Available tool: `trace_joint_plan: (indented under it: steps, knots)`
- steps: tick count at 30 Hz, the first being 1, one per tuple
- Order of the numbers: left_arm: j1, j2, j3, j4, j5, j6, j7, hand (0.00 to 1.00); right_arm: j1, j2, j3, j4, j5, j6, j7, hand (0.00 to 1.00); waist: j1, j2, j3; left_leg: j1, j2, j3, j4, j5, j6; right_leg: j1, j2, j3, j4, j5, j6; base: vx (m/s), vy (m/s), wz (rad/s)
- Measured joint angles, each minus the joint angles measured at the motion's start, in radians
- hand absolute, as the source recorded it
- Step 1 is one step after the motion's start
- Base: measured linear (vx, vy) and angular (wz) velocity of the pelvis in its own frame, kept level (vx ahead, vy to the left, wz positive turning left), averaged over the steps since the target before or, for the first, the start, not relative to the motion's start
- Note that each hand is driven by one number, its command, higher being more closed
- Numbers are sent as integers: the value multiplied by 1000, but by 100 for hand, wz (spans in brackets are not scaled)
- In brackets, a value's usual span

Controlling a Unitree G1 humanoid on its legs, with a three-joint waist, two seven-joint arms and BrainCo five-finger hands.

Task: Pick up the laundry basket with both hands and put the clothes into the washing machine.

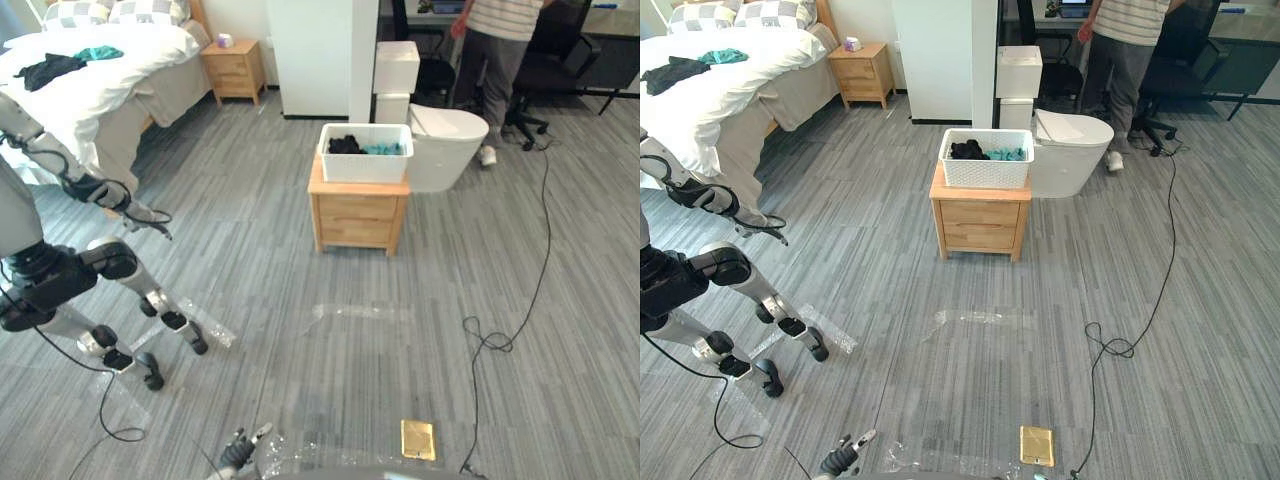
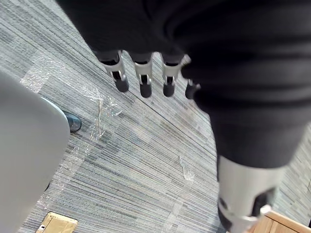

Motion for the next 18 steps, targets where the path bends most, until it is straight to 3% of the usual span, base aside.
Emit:
trace_joint_plan:
  steps: [18]
  knots:
    - [-2, -2, -2, 10, 0, -11, 0, 0, -10, 2, -6, -1, 2, -3, 0, 0, 0, 1, 4, 9, 3, 4, -10, 0, 0, 3, 2, 1, -2, 3, -5, -26, 0, 0]
